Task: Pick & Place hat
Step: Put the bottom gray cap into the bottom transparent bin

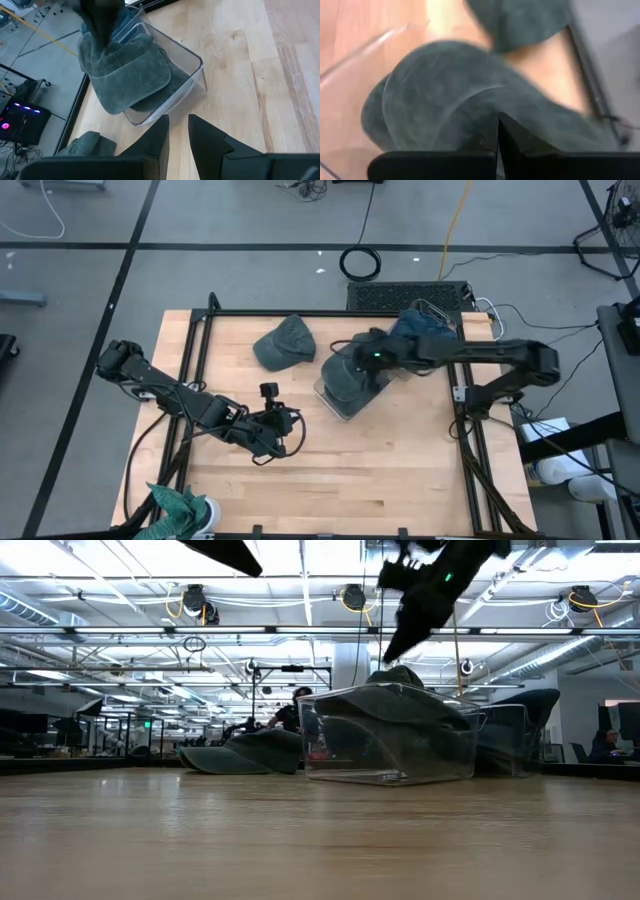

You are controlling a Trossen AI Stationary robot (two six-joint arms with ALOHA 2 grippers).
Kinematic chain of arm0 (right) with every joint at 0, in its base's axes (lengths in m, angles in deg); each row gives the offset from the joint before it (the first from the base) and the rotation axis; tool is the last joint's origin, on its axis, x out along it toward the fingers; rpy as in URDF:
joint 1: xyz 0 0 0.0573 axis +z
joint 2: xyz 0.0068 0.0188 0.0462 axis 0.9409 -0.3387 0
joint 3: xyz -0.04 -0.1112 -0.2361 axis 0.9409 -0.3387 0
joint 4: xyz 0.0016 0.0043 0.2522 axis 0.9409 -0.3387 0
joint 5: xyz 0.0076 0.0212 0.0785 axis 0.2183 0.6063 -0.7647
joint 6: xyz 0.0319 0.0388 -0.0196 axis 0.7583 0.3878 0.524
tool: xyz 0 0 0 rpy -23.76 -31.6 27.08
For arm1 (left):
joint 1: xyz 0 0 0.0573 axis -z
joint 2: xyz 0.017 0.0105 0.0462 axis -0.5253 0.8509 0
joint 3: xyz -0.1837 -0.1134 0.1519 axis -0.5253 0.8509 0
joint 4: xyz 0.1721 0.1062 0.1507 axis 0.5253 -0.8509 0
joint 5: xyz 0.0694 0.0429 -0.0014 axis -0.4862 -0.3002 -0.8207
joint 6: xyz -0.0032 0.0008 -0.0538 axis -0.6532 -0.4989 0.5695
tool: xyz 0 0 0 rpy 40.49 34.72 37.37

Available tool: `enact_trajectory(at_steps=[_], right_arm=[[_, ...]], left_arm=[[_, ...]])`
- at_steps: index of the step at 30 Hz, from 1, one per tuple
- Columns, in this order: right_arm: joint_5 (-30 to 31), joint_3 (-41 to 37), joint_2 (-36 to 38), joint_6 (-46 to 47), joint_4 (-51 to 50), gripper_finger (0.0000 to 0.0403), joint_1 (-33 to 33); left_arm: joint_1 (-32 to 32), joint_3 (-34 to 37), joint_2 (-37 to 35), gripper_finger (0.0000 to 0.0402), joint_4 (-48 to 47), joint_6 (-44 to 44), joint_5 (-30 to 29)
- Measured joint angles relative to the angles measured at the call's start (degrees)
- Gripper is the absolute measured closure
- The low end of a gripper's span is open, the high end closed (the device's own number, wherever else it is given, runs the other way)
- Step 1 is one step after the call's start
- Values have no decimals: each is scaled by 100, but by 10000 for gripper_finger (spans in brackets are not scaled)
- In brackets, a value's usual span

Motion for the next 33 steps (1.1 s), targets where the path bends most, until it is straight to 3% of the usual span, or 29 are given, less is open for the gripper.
enact_trajectory(at_steps=[3, 9, 21, 33], right_arm=[[-418, -11, -500, 92, -36, 403, -92], [-618, 0, -1132, 293, -420, 403, -60], [-1503, 0, -1838, 503, -524, 403, -103], [-1657, -481, -2127, 743, -371, 403, -213]], left_arm=[[0, 0, -2, 321, -7, 0, 1], [0, 0, -2, 321, -10, -5, 3], [0, 0, -2, 321, -10, 2, 3], [0, 0, -2, 321, -14, 15, 3]])
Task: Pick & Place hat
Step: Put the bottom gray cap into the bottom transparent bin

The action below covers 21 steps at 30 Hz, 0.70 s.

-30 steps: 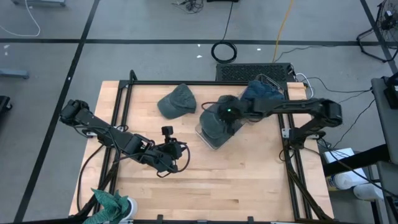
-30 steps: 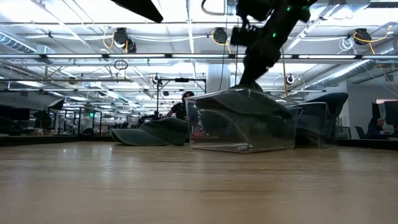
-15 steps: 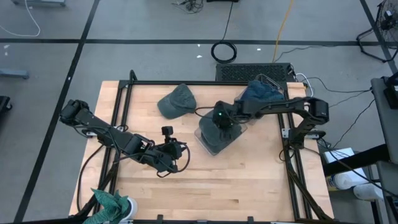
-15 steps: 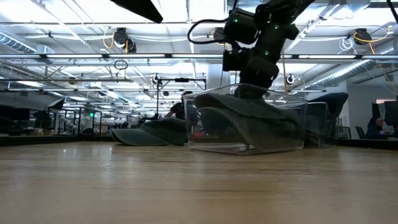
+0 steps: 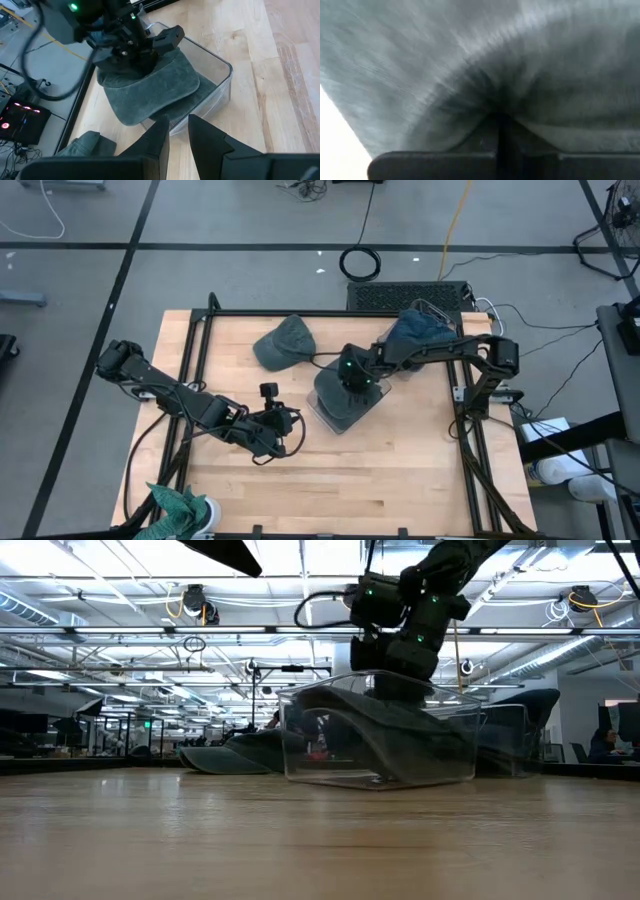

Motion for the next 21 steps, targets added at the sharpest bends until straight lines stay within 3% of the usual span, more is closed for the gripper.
enact_trajectory(at_steps=[14, 21], right_arm=[[-10, -232, 15, 257, -486, 403, -89], [188, -260, 486, 361, -494, 403, -87]], left_arm=[[0, 0, 0, 321, 2, 2, 0], [0, 0, 0, 321, 1, 2, 0]])
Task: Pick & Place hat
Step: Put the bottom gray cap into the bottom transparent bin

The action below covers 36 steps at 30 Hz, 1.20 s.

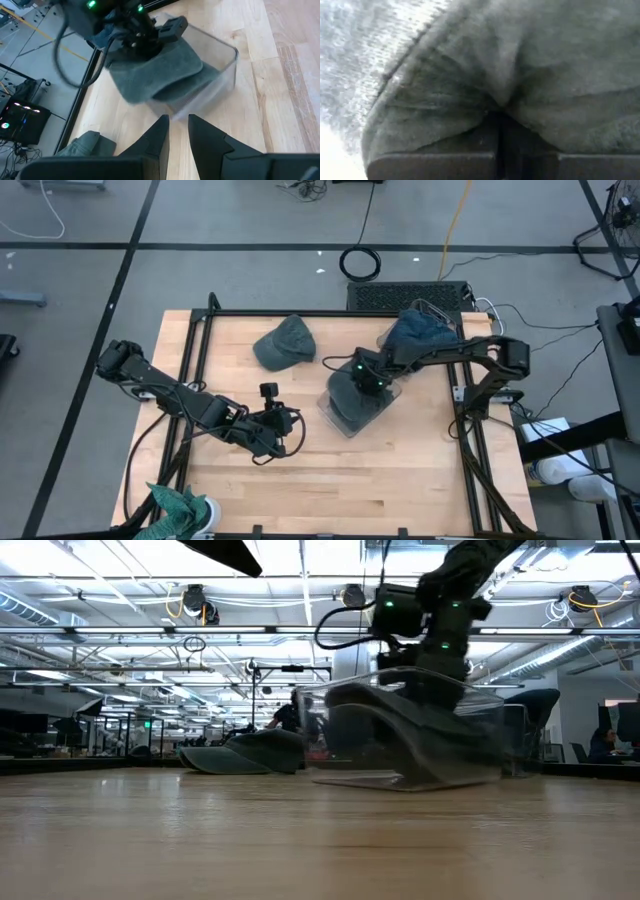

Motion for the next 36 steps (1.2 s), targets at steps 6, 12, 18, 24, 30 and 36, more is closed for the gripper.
enact_trajectory(at_steps=[6, 12, 18, 24, 30, 36], right_arm=[[589, -24, 626, 187, -119, 403, -22], [1097, -24, 1030, 193, 68, 403, -33], [1081, -15, 1131, 323, 145, 403, -31], [1049, -4, 1133, 443, 127, 403, -28], [383, -1, 1163, 599, 116, 403, -25], [349, 6, 1295, 599, 85, 403, 7]], left_arm=[[0, 0, 0, 321, 2, 2, 0], [0, 0, 0, 321, 2, 9, 0], [0, 0, 1, 321, 2, 7, 0], [0, 0, 0, 321, 2, 9, 0], [0, 0, 0, 321, 2, 11, 0], [0, 0, 0, 321, 2, 13, 0]])
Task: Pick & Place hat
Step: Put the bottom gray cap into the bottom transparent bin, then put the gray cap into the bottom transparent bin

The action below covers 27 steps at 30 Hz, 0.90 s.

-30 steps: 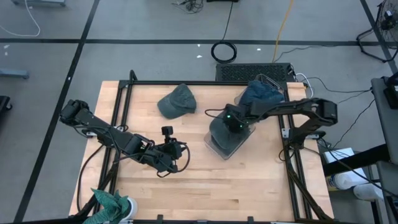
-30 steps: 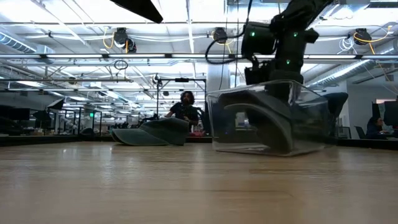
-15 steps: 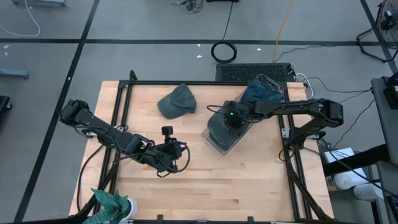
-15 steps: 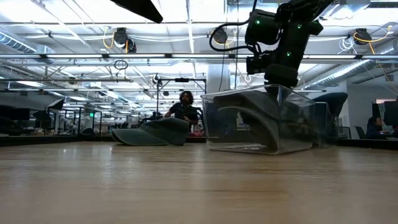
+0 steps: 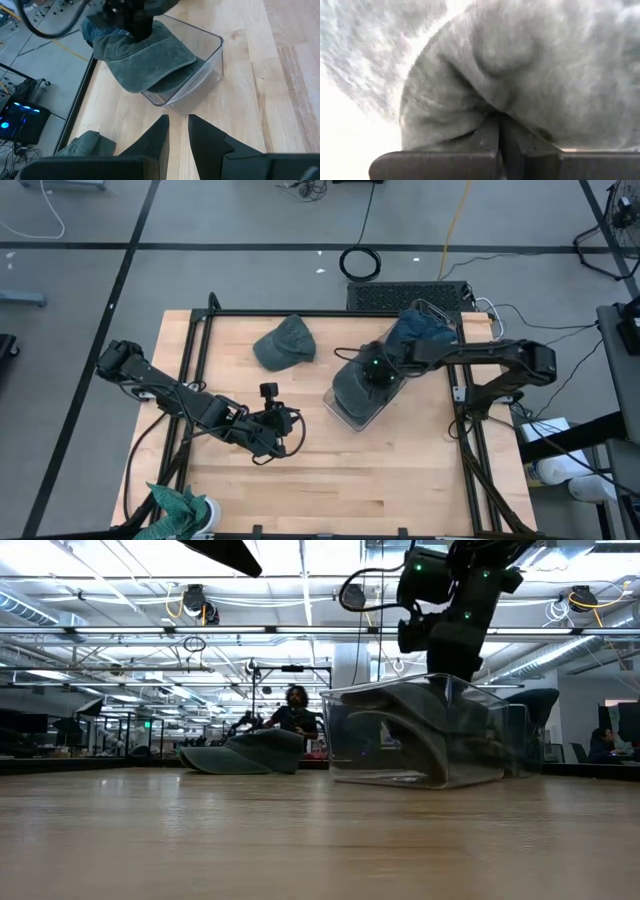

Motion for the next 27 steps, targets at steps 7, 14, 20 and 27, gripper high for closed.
enact_trajectory(at_steps=[7, 14, 20, 27], right_arm=[[6, 2, 543, 123, 10, 403, 0], [-5, 2, 1260, 144, 21, 403, 27], [-11, 2, 1811, -129, 283, 403, 401], [-14, -680, 2402, -524, 2077, 403, 1299]], left_arm=[[0, 0, 0, 321, 0, 15, 0], [1, 0, 0, 321, 2, 109, 1], [0, 0, 0, 321, 57, 715, 2], [0, 0, 0, 321, 33, 877, 2]])
